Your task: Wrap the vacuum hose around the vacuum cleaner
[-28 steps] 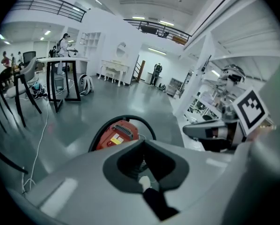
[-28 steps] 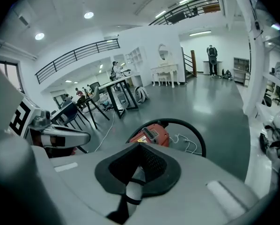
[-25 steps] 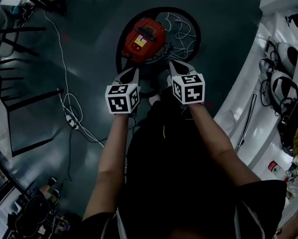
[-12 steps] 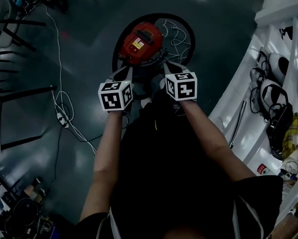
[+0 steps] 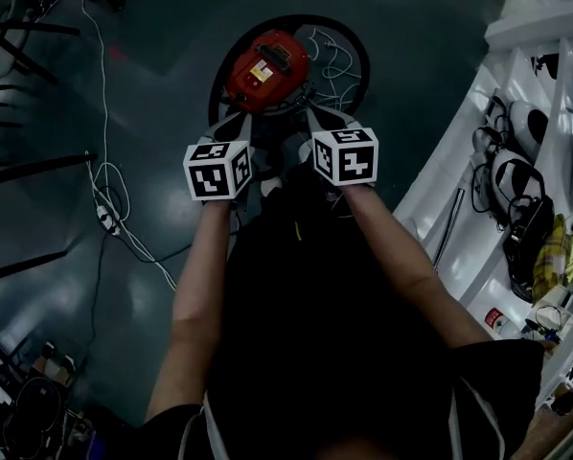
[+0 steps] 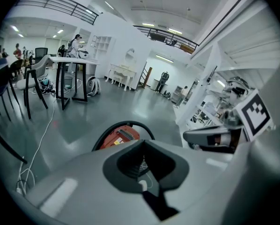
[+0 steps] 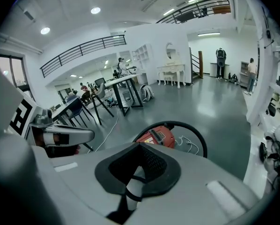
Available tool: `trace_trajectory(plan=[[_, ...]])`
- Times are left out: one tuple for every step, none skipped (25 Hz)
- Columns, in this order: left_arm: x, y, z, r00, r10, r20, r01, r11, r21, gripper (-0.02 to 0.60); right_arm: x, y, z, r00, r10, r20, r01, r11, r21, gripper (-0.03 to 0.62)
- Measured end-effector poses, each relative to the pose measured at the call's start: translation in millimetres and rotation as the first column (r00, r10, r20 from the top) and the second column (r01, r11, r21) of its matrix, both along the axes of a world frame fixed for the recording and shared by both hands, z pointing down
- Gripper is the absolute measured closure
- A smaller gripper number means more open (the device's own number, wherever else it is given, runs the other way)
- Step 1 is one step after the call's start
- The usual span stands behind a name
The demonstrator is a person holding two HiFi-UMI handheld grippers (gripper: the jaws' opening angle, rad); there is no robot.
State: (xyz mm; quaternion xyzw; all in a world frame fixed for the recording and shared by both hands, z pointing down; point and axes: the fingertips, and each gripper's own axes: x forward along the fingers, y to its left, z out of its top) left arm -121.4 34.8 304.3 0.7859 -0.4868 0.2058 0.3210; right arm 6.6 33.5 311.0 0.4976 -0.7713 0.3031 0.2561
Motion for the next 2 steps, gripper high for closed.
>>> trace_trajectory(plan=[[-1.8, -1.7, 0.4, 1.000, -0.001, -0.002, 0.001, 1.000, 0.000, 0.572, -2.0, 0.0, -0.1, 1.000, -0.002, 0.001, 0.002, 1.000, 0.000, 0.600], [-3.7, -3.4, 0.9, 1.000, -0.001, -0.004, 0.001, 1.000, 0.000, 0.571, -4.1, -0.1, -0.2, 1.000, -0.005, 0.001, 0.005, 1.000, 0.001, 0.599]])
